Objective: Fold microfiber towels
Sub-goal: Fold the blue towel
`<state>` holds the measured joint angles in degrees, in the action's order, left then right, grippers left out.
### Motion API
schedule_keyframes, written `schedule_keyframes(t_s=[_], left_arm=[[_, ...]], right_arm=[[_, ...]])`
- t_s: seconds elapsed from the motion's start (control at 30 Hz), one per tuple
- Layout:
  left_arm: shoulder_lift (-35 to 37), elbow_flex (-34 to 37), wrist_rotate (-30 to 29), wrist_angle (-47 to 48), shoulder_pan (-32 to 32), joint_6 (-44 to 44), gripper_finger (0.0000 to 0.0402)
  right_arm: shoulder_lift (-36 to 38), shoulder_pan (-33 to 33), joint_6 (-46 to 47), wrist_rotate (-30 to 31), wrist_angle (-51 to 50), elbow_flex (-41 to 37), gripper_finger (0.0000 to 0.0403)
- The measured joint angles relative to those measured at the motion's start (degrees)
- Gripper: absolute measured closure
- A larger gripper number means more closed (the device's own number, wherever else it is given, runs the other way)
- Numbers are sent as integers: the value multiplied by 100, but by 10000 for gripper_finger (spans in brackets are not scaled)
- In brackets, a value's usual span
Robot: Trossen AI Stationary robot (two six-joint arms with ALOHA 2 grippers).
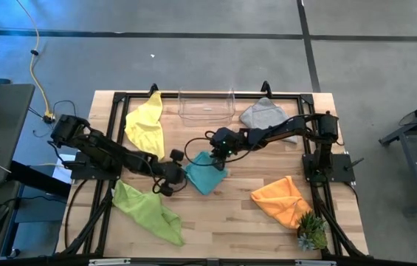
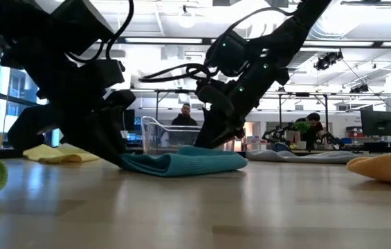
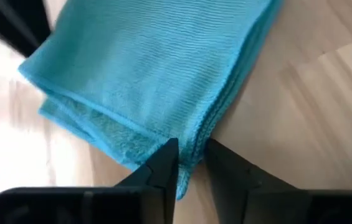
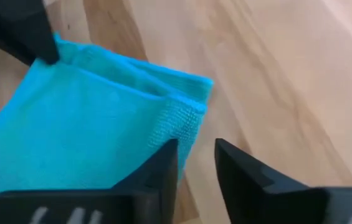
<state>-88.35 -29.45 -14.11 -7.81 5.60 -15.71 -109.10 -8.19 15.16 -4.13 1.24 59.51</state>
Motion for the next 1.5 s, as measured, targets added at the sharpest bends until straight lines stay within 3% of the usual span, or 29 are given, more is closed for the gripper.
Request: schedule_keyframes(t_s=[0.13, 0.33, 0.57, 0.7, 0.87, 1.03, 1.23, 1.5], left_arm=[[297, 11, 95, 310, -148, 85, 306], [619, 318, 1086, 370, -609, 550, 304], [782, 398, 1661, -70, -706, 1233, 347], [795, 360, 1864, -454, -789, 2257, 378], [647, -46, 1732, 157, -709, 2908, 367], [370, -329, 1235, 587, -585, 2926, 309], [84, -380, 993, 369, -699, 3008, 254], [315, -373, 575, 707, -1019, 2953, 246]], right_arm=[[0, -23, 117, 1, -34, 0, 277], [49, -137, 105, -58, -239, 0, 253], [335, -133, -524, -59, -282, 0, 240], [376, -52, -734, -59, -217, 0, 244], [375, 26, -772, 159, -170, 0, 251], [372, 68, -816, 239, -93, 0, 251], [369, 125, -1102, 238, 13, 0, 251], [270, 36, -349, 126, 101, 0, 252]])
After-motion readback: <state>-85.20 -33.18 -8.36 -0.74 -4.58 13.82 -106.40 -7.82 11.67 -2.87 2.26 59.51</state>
